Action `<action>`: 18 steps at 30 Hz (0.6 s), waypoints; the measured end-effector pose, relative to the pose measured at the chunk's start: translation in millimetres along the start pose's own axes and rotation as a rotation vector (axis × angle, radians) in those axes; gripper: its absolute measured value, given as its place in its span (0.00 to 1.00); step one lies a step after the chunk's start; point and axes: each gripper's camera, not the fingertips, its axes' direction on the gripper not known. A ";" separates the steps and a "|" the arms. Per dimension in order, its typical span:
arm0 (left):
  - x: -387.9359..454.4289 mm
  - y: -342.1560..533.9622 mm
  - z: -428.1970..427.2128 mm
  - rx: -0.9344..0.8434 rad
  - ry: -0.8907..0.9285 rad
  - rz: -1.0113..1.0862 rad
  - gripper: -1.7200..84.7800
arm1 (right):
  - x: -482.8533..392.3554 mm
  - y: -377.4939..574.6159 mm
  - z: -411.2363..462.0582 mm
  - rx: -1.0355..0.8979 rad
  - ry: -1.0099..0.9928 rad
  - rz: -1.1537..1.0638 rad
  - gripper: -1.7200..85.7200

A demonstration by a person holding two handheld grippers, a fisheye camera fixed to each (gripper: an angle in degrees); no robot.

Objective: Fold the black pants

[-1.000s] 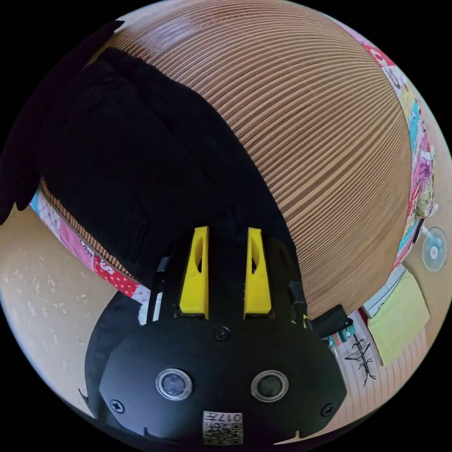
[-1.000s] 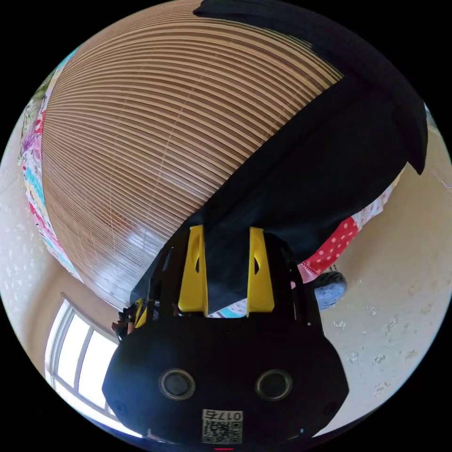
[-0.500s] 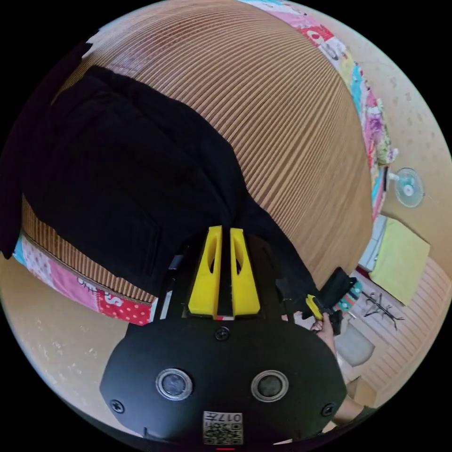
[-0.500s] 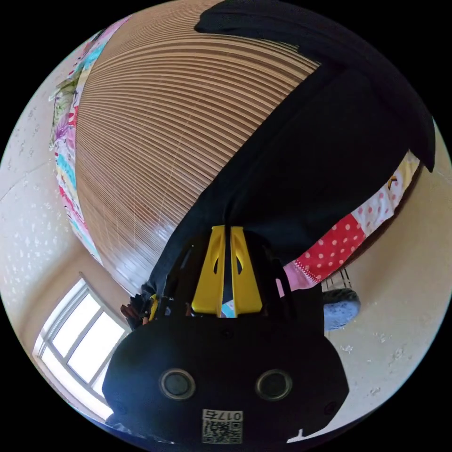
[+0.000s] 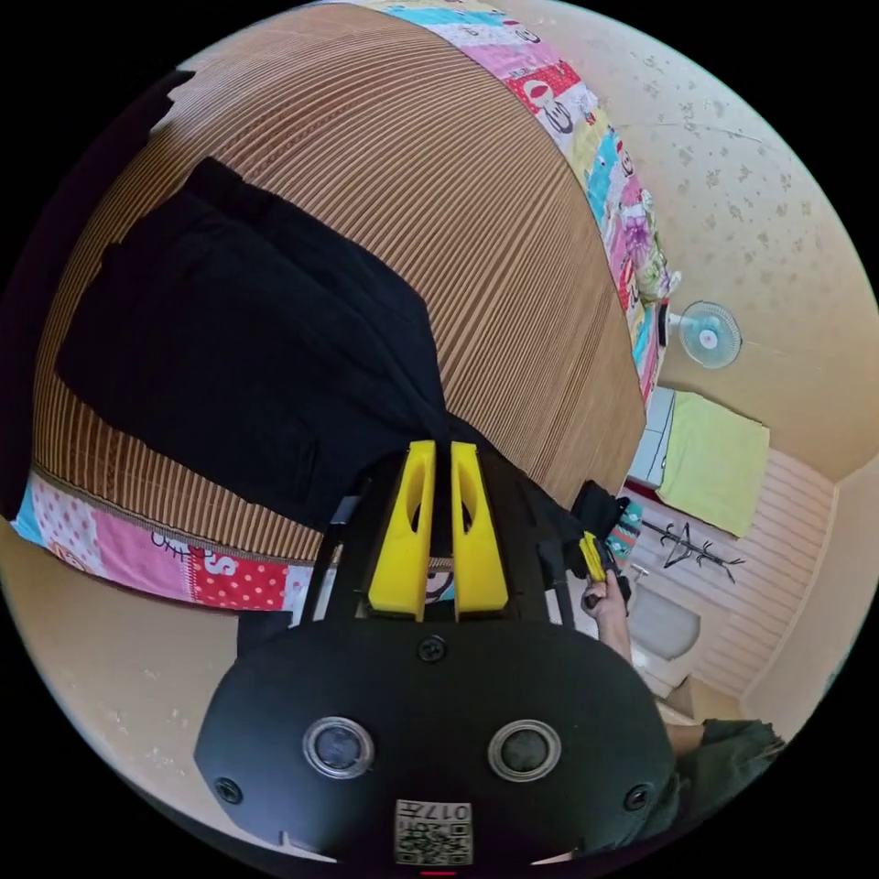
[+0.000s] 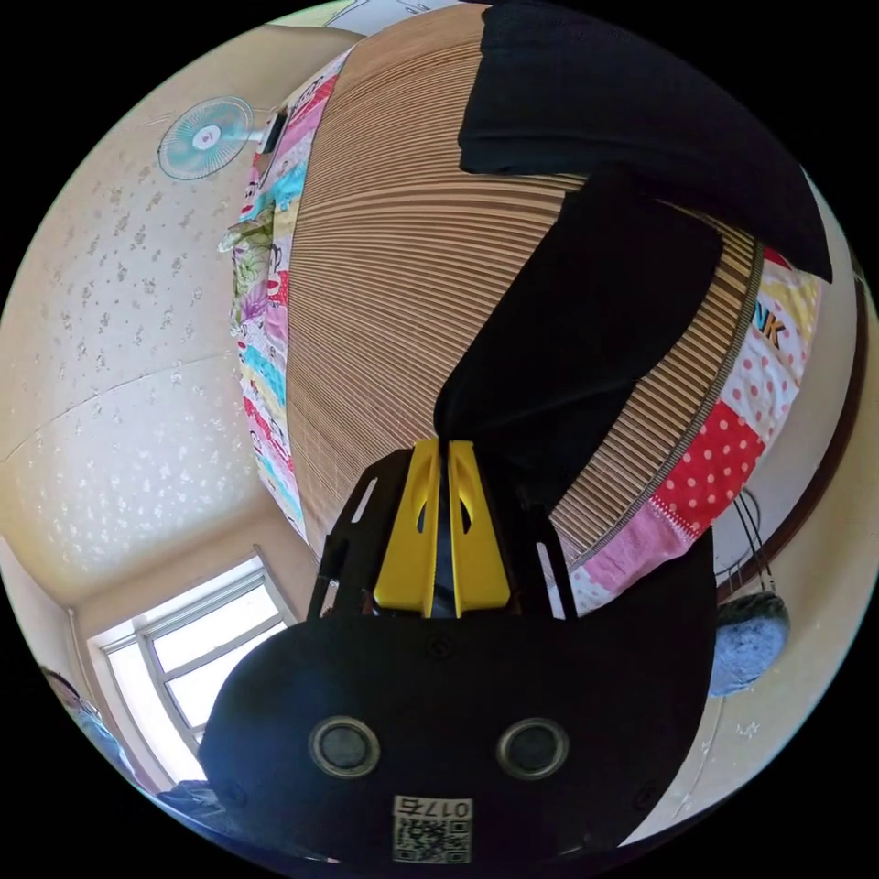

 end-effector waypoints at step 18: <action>-10.3 77.6 -51.2 0.178 0.082 0.153 0.01 | -56.7 51.8 -53.3 0.023 -0.140 -0.064 0.04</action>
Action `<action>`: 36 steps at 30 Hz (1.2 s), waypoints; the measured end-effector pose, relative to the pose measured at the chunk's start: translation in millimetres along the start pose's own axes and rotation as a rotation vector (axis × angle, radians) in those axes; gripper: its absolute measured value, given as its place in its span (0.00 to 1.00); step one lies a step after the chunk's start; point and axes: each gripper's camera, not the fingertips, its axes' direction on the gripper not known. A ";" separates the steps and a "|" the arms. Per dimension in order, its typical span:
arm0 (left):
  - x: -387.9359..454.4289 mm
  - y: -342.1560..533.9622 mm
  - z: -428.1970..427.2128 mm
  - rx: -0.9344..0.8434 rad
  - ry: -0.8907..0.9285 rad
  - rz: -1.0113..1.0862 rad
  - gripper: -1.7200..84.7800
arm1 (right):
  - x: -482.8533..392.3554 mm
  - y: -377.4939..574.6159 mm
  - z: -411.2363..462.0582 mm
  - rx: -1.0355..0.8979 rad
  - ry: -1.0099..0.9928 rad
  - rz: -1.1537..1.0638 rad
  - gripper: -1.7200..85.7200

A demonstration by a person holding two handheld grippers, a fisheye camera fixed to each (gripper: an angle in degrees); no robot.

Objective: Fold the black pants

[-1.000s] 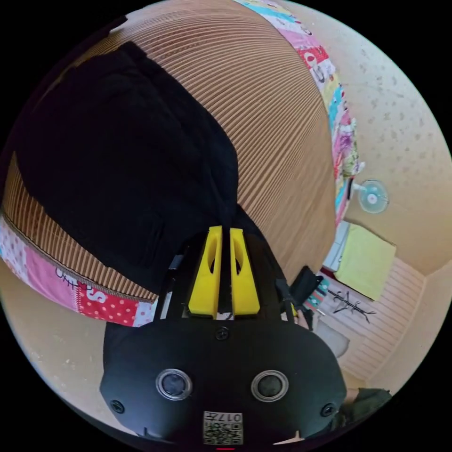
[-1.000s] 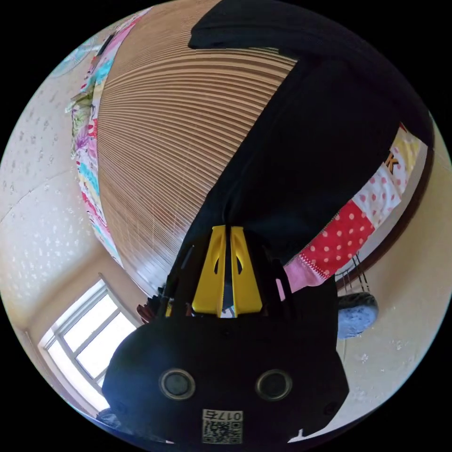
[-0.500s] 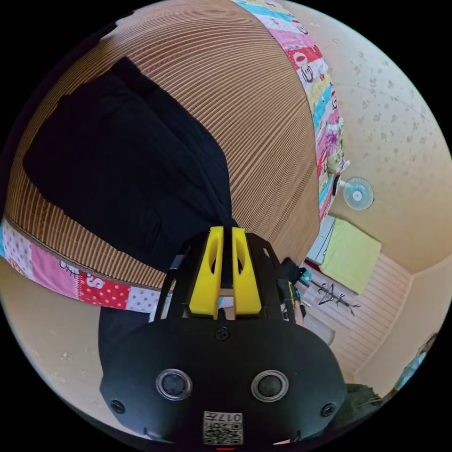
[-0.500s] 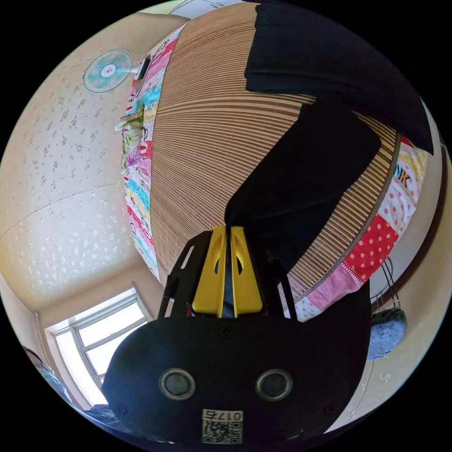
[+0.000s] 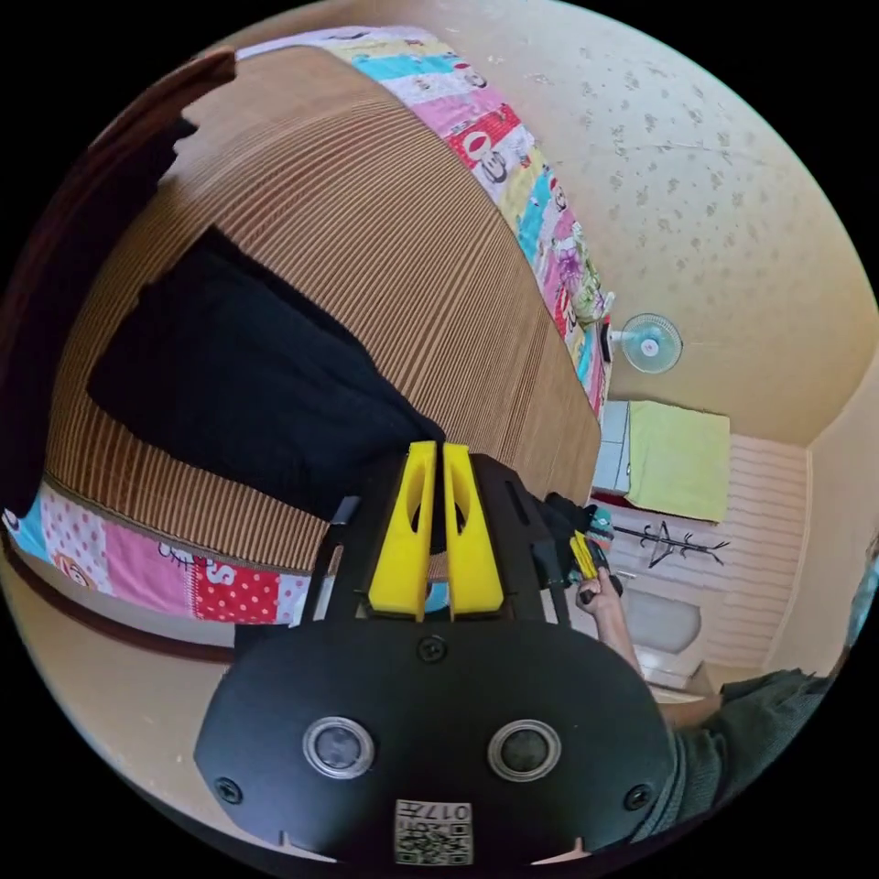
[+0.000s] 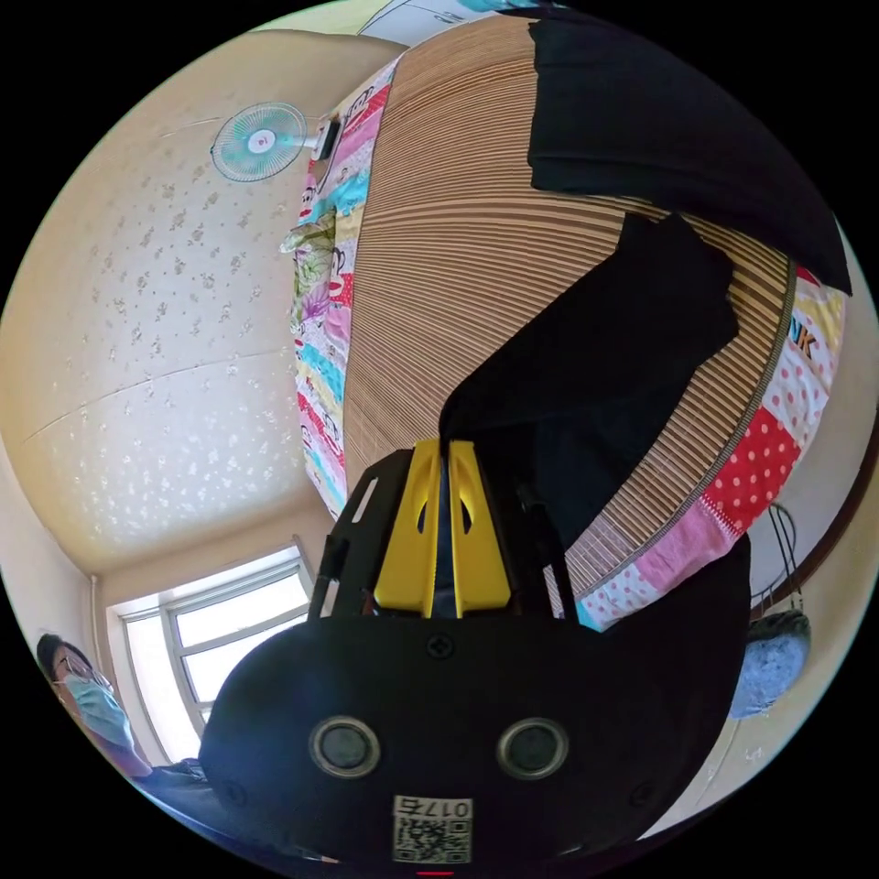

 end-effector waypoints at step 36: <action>-122.7 20.3 -50.3 0.274 -0.250 -0.318 0.13 | 130.9 78.4 -157.4 0.256 -0.320 0.589 0.09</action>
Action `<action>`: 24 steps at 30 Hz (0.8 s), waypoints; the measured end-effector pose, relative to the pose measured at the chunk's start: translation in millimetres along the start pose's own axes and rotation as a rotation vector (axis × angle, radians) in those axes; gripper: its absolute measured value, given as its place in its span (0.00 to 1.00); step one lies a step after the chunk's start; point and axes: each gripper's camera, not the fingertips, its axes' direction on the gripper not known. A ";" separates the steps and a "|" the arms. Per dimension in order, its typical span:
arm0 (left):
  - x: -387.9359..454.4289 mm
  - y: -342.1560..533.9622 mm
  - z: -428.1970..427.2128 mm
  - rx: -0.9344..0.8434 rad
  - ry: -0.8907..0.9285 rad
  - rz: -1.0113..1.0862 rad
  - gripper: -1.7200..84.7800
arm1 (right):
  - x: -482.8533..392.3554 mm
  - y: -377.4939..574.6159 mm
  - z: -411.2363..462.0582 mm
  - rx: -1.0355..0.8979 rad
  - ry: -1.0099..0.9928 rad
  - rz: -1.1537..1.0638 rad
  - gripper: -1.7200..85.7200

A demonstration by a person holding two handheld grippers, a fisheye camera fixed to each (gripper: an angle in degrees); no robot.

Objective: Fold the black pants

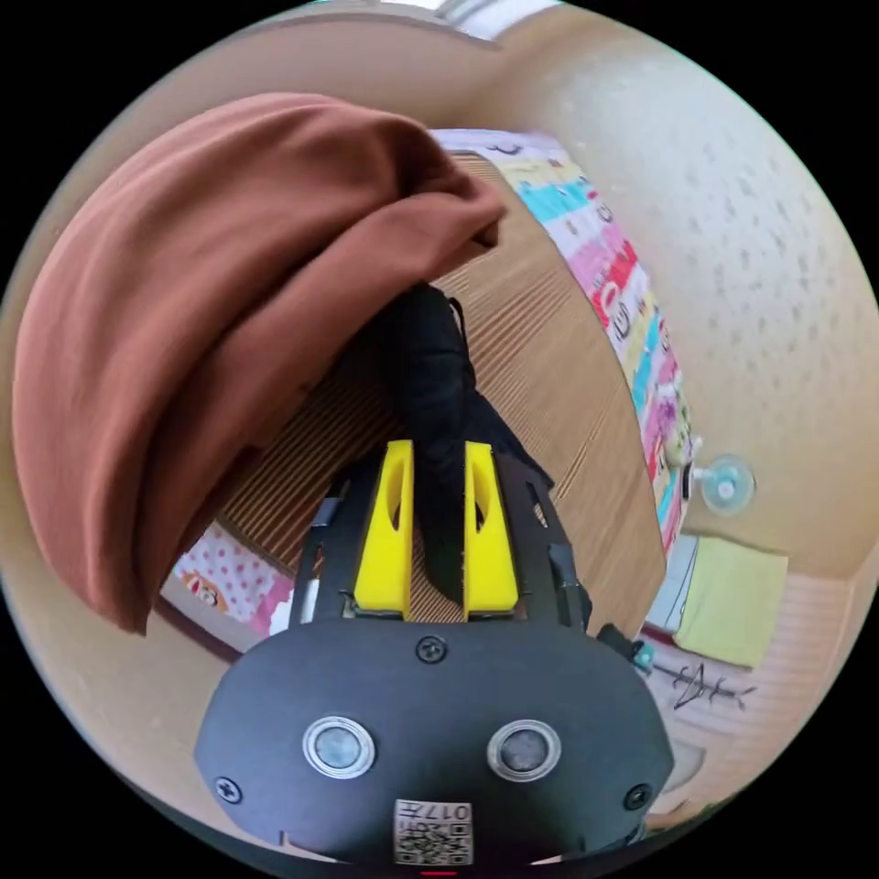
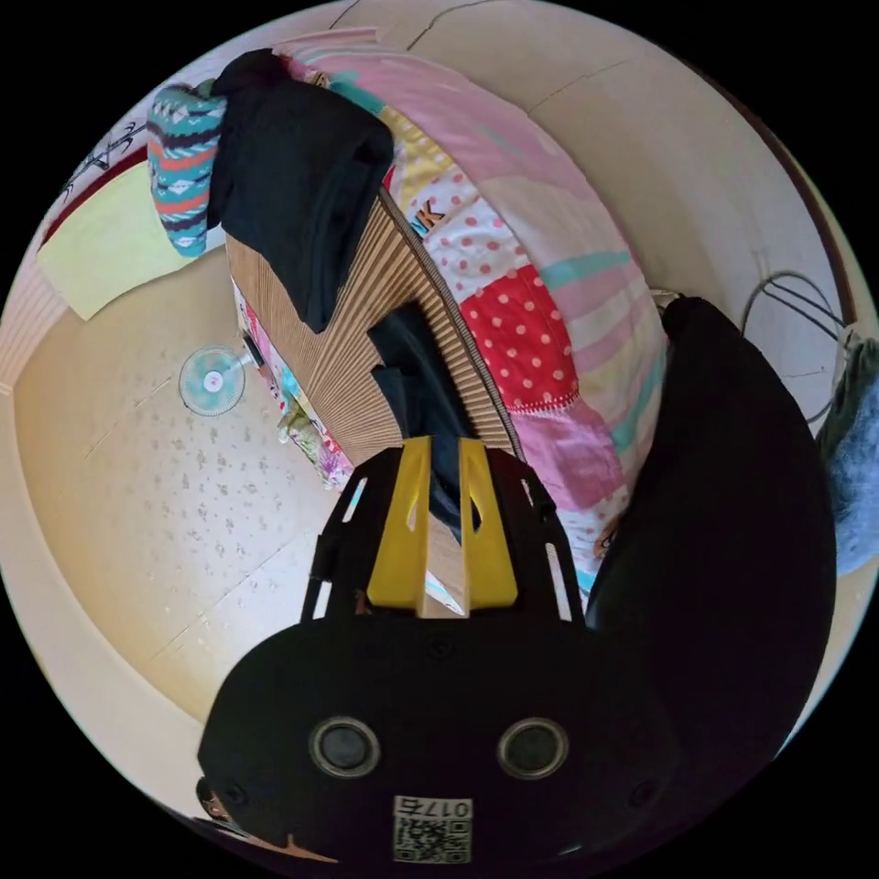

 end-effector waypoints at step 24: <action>100.0 234.0 129.2 -0.398 -0.109 0.076 0.16 | -188.0 -51.4 81.1 -0.669 0.113 -0.477 0.06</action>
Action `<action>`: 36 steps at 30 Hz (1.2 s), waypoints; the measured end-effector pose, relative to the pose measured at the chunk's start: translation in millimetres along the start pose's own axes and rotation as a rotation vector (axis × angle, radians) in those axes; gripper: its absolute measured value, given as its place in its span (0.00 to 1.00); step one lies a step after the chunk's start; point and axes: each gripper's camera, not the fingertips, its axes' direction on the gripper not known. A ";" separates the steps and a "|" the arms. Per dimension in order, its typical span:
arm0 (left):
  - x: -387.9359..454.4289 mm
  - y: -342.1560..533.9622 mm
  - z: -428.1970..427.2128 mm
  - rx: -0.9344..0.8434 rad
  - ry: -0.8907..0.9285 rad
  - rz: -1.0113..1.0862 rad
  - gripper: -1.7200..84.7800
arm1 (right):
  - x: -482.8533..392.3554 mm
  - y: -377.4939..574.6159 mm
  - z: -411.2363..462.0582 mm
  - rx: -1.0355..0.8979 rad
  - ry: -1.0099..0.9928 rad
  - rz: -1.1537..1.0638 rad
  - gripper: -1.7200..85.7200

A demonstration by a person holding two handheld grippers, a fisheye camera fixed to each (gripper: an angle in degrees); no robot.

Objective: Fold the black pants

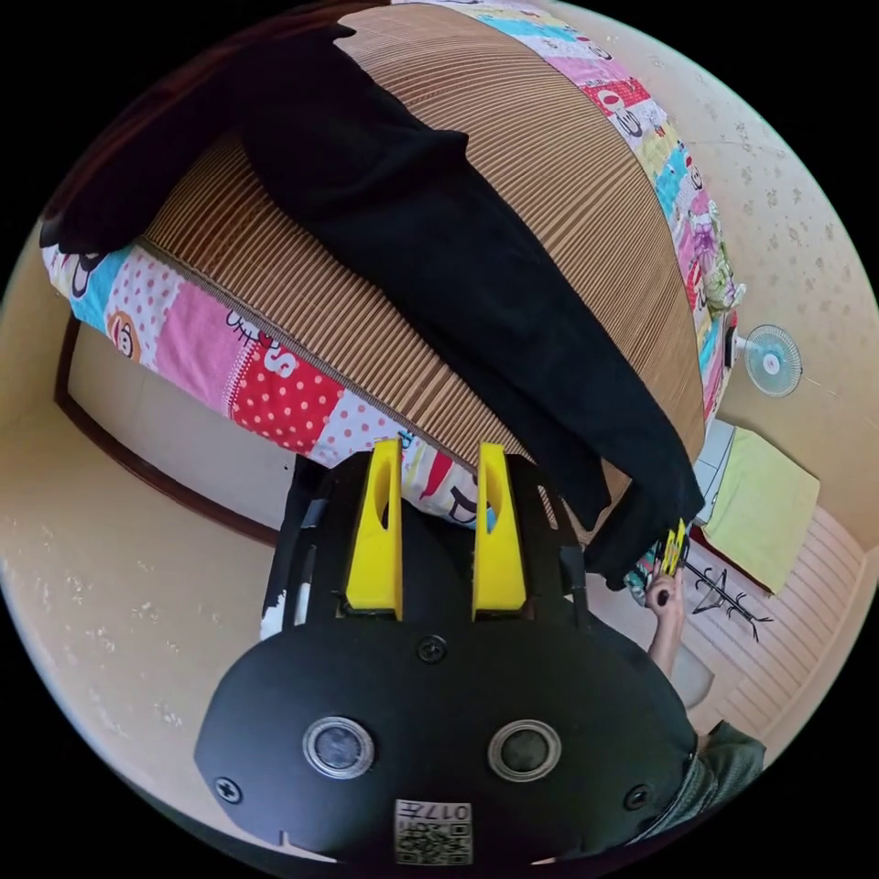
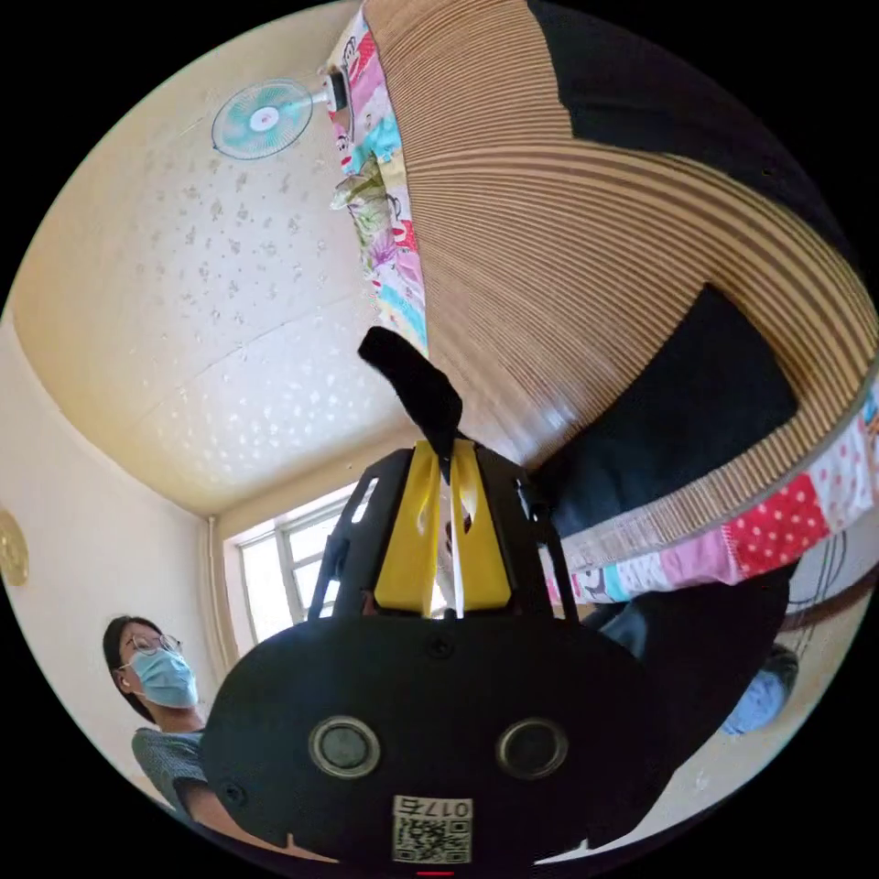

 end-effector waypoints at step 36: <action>90.9 -70.2 117.7 -0.082 -0.004 0.128 0.14 | 150.4 -184.6 -4.8 0.122 0.899 -0.214 0.13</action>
